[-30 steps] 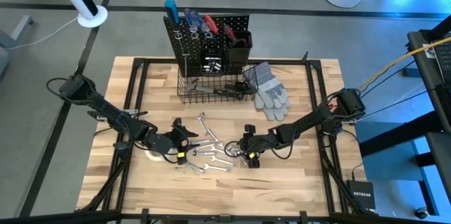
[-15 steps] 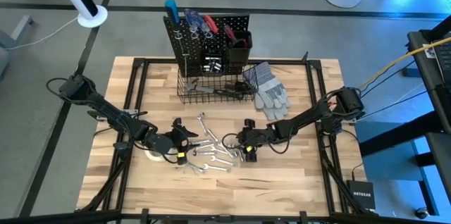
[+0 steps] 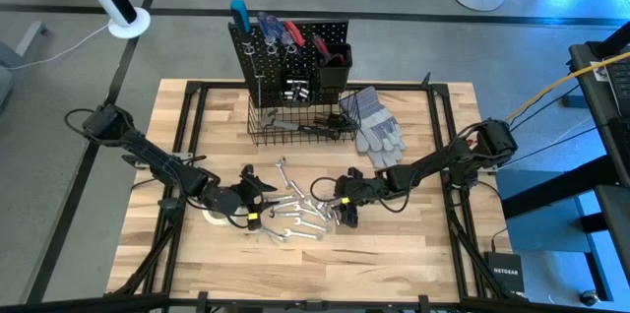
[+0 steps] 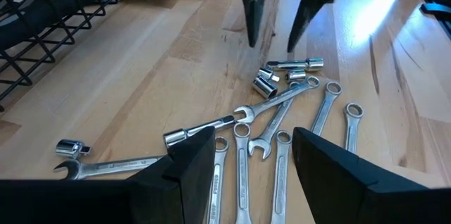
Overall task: Hang tools onto peg board
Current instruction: Put the extension bar into the left black bin on the peg board
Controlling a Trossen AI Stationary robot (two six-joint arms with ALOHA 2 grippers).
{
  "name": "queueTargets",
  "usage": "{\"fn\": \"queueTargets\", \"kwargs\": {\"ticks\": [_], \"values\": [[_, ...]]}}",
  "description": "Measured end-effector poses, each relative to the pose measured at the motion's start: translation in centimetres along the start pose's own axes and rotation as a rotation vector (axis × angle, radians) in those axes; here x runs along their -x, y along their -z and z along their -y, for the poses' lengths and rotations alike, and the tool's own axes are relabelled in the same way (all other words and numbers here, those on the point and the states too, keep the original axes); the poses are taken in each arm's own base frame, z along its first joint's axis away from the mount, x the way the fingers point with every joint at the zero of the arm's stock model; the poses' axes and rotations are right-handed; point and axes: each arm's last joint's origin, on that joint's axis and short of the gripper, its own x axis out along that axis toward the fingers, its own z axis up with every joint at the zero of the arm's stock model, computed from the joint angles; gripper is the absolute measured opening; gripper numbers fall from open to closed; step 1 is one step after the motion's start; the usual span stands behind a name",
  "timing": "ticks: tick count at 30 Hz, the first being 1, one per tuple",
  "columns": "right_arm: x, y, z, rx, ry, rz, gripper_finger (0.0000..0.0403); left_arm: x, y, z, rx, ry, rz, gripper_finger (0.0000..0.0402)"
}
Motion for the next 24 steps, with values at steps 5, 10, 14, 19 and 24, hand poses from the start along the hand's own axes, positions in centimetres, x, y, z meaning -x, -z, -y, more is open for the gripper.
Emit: {"fn": "queueTargets", "kwargs": {"ticks": [5,10,14,19,24], "values": [[0.3,1.5,-2.5,-0.061,-0.029,-0.015,0.0218,0.0,0.0,0.0,0.006,0.0,0.0,0.0182],[0.8,2.7,-4.4,-0.029,0.074,0.074,0.0218,0.0,0.0,0.0,0.006,0.0,0.0,0.0182],[0.9,2.7,-4.5,-0.045,0.108,0.105,0.0218,0.0,0.0,0.0,0.005,0.0,0.0,0.0182],[0.4,2.9,-4.3,-0.047,0.122,0.101,0.0218,0.0,0.0,0.0,0.0,-0.001,0.001,0.0182],[-1.0,3.9,-4.1,-0.023,0.129,0.06,0.0218,0.0,0.0,0.0,0.0,-0.001,0.001,0.0182]]}}
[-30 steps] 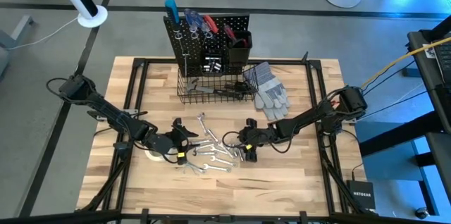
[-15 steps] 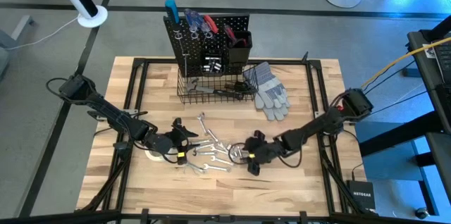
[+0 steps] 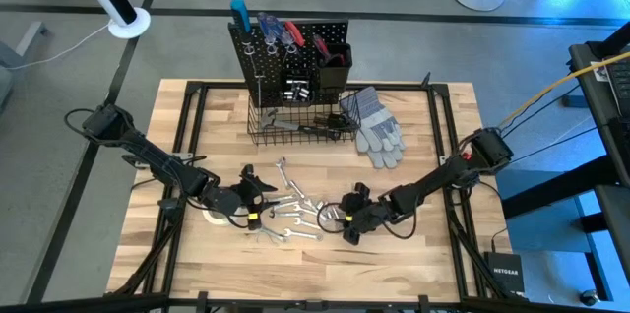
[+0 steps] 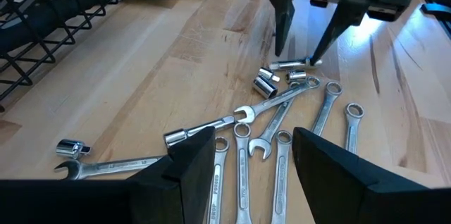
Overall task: Hang tools onto peg board
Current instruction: Put the extension bar into the left black bin on the peg board
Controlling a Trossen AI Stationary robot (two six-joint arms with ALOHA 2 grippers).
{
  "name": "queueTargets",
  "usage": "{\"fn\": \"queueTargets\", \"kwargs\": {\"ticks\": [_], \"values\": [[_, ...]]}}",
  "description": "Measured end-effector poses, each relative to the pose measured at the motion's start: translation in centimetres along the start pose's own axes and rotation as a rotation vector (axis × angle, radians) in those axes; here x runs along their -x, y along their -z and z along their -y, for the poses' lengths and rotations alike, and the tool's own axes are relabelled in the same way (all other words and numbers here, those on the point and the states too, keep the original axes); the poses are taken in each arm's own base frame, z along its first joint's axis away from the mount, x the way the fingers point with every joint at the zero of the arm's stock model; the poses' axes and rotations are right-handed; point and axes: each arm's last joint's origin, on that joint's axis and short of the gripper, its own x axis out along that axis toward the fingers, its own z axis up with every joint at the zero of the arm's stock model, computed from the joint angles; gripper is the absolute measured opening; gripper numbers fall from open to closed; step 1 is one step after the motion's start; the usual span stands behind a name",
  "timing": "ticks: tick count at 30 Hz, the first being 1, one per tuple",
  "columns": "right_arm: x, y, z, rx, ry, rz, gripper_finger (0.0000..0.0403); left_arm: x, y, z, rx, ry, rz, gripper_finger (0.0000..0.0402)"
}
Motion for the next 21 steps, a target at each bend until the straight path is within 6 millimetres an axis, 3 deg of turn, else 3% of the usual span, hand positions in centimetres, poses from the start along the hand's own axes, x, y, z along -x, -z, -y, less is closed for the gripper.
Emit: {"fn": "queueTargets", "kwargs": {"ticks": [14,17,21], "values": [[-0.34,0.76,0.8,0.064,0.075,-0.077,0.0216,0.0,0.0,0.0,0.0,0.0,0.0,0.0182],[-0.45,0.89,0.82,0.1,0.075,-0.083,0.0197,0.0,0.01,0.0,0.0,0.0,-0.001,0.0182],[-0.46,0.97,0.91,0.128,0.079,-0.089,0.0143,0.0,0.0,0.0,0.0,0.0,0.0,0.0182]]}}
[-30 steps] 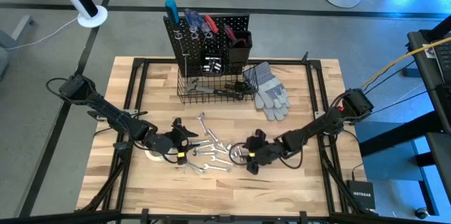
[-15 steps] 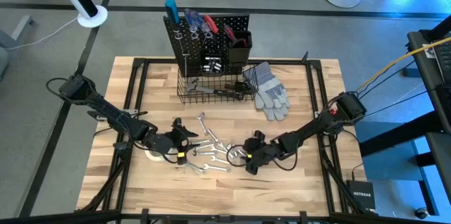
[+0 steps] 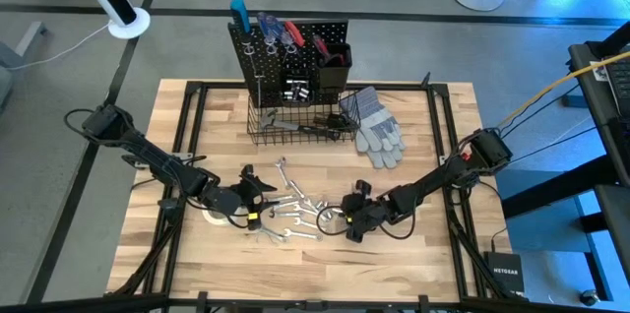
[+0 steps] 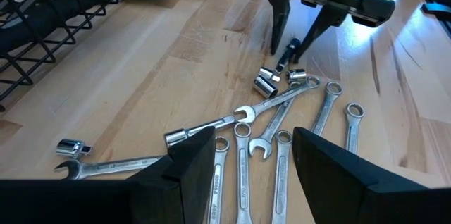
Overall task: Hang tools onto peg board
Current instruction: Put the extension bar into the left black bin on the peg board
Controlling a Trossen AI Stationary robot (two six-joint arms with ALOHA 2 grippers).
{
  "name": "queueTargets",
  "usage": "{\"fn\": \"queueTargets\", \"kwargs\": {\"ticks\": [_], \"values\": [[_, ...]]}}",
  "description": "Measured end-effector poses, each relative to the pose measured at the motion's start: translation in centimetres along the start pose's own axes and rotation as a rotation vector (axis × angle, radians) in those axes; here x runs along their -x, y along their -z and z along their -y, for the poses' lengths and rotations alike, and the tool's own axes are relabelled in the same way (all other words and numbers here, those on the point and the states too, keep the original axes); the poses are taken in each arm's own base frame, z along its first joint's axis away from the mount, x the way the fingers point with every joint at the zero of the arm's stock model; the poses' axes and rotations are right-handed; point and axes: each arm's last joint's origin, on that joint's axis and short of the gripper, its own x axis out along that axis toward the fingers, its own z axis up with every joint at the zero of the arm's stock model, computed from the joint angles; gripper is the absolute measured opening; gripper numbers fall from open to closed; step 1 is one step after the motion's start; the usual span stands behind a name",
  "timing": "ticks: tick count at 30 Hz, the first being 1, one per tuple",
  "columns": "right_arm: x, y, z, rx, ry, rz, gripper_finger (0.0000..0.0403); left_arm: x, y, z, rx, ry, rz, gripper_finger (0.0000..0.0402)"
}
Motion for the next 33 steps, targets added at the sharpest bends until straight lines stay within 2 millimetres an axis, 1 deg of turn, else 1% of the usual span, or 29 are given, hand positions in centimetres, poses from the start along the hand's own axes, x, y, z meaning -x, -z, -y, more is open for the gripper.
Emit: {"fn": "queueTargets", "kwargs": {"ticks": [3,5,11,14,17,21,24,28,30,33], "values": [[0.0,0.1,0.1,0.024,0.008,-0.015,0.0093,0.0,0.0,0.0,0.0,0.0,0.0,0.0182],[0.0,0.2,0.1,0.032,0.013,-0.023,0.0067,0.0,0.0,0.0,0.0,0.0,0.0,0.0182],[0.1,0.2,0.2,0.033,0.013,-0.028,0.0066,0.0,0.0,0.0,0.0,0.0,0.0,0.0182],[0.6,0.0,0.2,0.031,0.019,-0.012,0.0066,0.0,0.0,0.0,0.0,0.0,0.0,0.0182],[1.4,-0.3,0.6,0.035,0.063,0.014,0.0072,0.0,0.0,0.0,0.0,0.0,0.0,0.0182],[2.9,-1.7,0.7,0.032,0.096,0.125,0.0068,0.0,0.0,0.0,0.0,0.0,0.0,0.0182],[3.8,-2.4,0.8,0.049,0.122,0.179,0.0067,0.0,0.0,0.0,0.0,0.0,0.0,0.0182],[5.0,-3.9,0.7,0.054,0.14,0.31,0.0073,0.0,0.0,0.0,0.0,0.0,0.0,0.0182],[5.4,-5.0,0.7,0.083,0.17,0.358,0.0073,0.0,0.0,0.0,0.0,0.0,0.0,0.0182],[6.0,-7.5,0.6,0.138,0.214,0.417,0.0071,0.0,0.0,0.0,0.0,0.0,0.0,0.0182]]}}
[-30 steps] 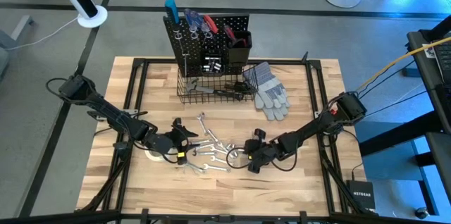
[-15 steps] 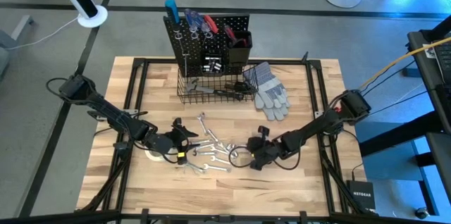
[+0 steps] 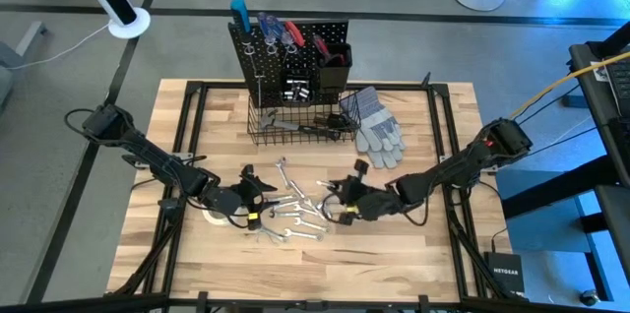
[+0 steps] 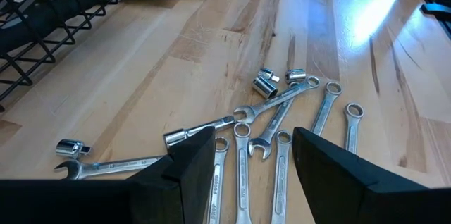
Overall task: Hang tools onto peg board
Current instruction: Put the extension bar into the left black bin on the peg board
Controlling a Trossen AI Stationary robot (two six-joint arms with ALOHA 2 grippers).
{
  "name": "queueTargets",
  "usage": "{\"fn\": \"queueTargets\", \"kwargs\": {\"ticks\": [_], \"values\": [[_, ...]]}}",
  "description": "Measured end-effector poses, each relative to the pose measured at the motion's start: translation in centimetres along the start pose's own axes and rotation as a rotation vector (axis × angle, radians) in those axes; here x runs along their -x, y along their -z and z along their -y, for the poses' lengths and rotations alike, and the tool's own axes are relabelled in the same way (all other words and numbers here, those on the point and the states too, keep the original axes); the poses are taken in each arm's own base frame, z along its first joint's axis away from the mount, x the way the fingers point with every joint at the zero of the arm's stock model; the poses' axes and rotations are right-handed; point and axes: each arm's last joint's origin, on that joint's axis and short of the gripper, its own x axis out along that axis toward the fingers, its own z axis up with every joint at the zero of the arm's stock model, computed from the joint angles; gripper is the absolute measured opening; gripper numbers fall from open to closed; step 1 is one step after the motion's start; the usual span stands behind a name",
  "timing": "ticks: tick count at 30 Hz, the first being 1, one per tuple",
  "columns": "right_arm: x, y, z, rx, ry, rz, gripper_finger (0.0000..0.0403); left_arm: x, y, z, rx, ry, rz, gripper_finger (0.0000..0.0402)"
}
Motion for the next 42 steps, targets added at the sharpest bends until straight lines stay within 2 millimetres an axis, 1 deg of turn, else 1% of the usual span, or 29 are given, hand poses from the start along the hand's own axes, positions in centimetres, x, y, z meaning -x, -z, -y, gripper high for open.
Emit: {"fn": "queueTargets", "kwargs": {"ticks": [3,8,10,13,16,20,23,26,32,35,38,40,42], "values": [[-0.7,-2.4,0.8,0.042,0.045,0.043,0.0072,0.0,0.0,0.0,0.0,0.0,0.0,0.0182],[-1.9,-6.4,3.2,0.054,0.116,0.107,0.0073,0.0,0.0,0.0,0.0,0.0,0.0,0.0182],[-2.4,-7.8,4.3,0.038,0.13,0.142,0.0072,0.0,0.0,0.0,0.0,0.0,0.0,0.0182],[-3.1,-9.9,6.4,-0.042,0.135,0.235,0.0073,0.0,0.0,0.0,0.0,0.0,0.0,0.0182],[-3.6,-11.5,8.4,-0.09,0.176,0.315,0.0074,0.0,0.0,0.0,0.0,0.0,0.0,0.0182],[-4.2,-13.0,10.8,-0.105,0.239,0.385,0.0075,0.0,0.0,0.0,-0.002,0.0,0.0,0.0182],[-5.2,-13.8,12.3,-0.123,0.277,0.4,0.0075,0.0,0.0,0.0,-0.006,0.001,0.001,0.0182],[-6.6,-14.0,13.4,-0.125,0.297,0.391,0.0075,0.0,0.0,0.0,-0.007,0.0,0.001,0.0182],[-9.0,-13.9,15.1,-0.131,0.346,0.364,0.0076,0.0,0.0,0.0,-0.008,-0.001,-0.001,0.0182],[-9.6,-13.6,15.8,-0.133,0.362,0.352,0.0076,0.0,0.0,0.0,-0.008,0.0,-0.001,0.0182],[-9.7,-13.5,16.2,-0.158,0.365,0.353,0.008,0.0,0.0,0.0,-0.007,0.0,0.0,0.0182],[-9.7,-13.5,16.3,-0.163,0.365,0.355,0.0093,0.0,0.0,0.0,-0.007,0.0,0.0,0.0182],[-9.7,-13.5,16.3,-0.163,0.366,0.355,0.0115,0.0,0.0,0.0,-0.007,0.0,0.0,0.0182]]}}
